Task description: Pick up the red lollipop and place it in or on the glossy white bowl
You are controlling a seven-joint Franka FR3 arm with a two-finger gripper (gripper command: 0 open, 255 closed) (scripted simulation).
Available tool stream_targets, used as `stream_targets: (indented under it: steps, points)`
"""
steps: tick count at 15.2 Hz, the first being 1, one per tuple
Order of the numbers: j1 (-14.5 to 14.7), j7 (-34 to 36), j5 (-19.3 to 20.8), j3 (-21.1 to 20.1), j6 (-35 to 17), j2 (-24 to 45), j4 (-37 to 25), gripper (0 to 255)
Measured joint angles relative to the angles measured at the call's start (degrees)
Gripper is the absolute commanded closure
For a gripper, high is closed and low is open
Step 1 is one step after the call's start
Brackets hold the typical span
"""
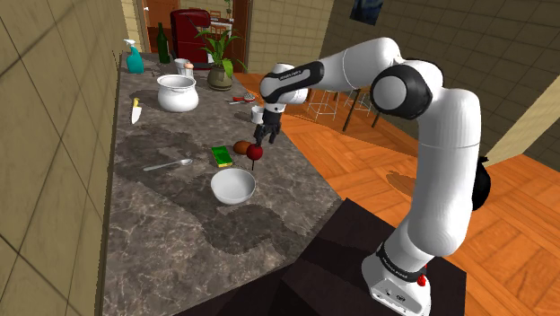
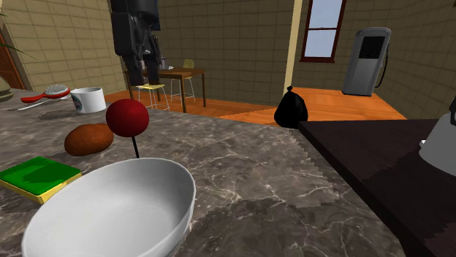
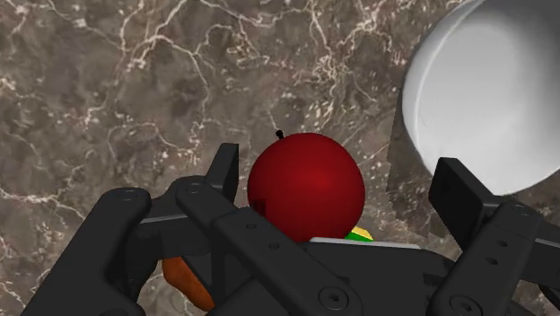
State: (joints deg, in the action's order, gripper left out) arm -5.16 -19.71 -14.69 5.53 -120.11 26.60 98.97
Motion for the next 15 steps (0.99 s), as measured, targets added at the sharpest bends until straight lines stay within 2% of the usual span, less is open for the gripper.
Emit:
stream_targets:
  steps: [4,10,15]
  points:
    - [-0.87,-0.85,-1.44,-0.68,-0.08,5.84,-5.63,0]
    - [-0.58,-1.28,-2.14,-1.17,-3.62,8.11,-4.37,0]
    - [-0.61,-1.38,-2.22,-1.21,-3.96,8.48,-4.41,0]
